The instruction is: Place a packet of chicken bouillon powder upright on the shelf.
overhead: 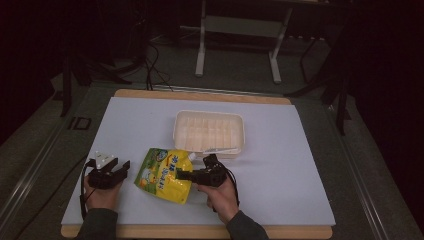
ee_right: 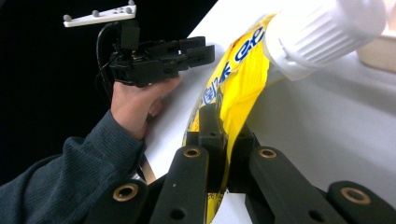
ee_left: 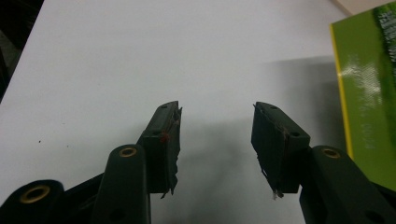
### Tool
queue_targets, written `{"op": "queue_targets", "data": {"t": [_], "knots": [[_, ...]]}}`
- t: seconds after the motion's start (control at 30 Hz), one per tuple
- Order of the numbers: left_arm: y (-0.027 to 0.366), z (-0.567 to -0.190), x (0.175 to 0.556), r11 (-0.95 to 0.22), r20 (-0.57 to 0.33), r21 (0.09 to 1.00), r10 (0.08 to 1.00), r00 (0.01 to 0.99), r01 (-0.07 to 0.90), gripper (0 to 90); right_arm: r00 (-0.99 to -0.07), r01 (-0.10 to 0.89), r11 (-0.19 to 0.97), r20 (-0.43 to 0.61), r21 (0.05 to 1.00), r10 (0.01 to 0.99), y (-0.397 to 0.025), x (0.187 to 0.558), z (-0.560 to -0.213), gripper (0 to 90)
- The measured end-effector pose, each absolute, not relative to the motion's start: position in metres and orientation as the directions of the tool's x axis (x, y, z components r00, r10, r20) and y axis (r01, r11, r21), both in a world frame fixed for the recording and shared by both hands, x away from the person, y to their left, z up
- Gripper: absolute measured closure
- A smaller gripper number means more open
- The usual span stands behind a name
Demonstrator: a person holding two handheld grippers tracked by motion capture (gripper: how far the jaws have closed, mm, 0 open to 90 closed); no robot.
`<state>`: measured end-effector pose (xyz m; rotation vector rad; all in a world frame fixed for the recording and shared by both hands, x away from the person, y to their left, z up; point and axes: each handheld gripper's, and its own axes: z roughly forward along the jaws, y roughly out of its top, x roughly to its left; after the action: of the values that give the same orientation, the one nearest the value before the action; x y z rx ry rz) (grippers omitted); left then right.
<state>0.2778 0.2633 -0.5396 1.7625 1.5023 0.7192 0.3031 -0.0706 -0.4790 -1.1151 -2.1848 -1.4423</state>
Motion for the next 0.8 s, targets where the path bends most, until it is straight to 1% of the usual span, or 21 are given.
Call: {"op": "queue_targets", "data": {"t": [0.47,0.8], "knots": [[0.263,-0.54,0.278,-0.075,-0.033,0.802,0.985,0.169,0.593,51.4,-0.737,0.649,0.241,0.519,0.721,0.434,-0.07,0.298,-0.452,90.0],[0.263,-0.54,0.278,-0.074,-0.034,0.802,0.985,0.168,0.593,51.4,-0.767,0.606,0.263,0.463,0.751,0.444,-0.076,0.297,-0.439,90.0]]}}
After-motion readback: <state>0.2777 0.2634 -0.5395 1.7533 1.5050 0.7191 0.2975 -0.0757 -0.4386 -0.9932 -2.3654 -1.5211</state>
